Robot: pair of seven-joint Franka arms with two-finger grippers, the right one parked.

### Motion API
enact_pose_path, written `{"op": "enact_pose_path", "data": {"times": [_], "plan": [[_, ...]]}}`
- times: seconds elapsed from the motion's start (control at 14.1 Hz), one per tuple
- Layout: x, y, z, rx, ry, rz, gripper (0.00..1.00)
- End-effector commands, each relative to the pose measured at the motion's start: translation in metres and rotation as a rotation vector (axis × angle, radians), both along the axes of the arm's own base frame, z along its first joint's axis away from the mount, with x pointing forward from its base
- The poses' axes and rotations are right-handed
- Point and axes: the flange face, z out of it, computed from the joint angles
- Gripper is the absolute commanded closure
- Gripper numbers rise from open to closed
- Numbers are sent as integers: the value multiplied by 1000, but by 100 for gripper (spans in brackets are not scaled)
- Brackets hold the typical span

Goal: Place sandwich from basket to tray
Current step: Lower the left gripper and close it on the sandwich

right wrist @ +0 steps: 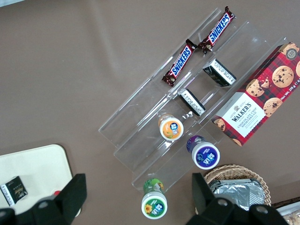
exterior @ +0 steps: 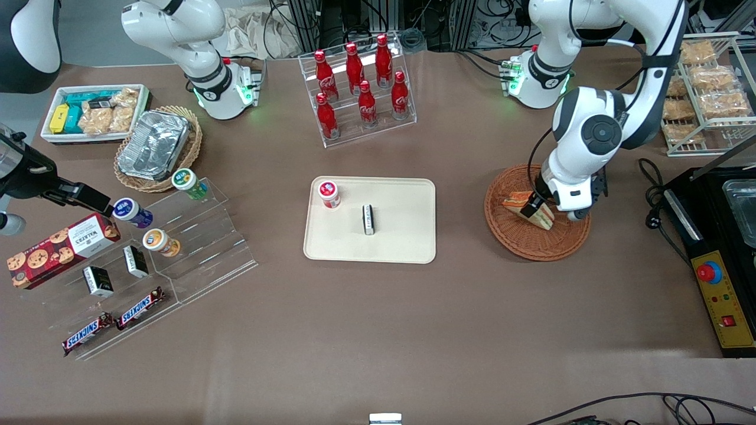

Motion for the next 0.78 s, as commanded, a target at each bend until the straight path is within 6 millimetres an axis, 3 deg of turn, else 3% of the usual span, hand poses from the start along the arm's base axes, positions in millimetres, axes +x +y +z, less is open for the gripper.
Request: {"op": "enact_pose_path", "data": {"times": [0.0, 0.14, 0.21, 0.35, 0.5, 0.71], "plan": [[-12, -3, -20, -7, -31, 20, 0], [-13, -3, -26, -1, -22, 15, 1], [-13, -3, -28, 0, -18, 12, 6], [-13, -6, -28, -1, -19, 7, 41], [-13, -7, -32, 3, -13, -1, 58], [-12, -11, -31, 10, -18, -15, 94]]}}
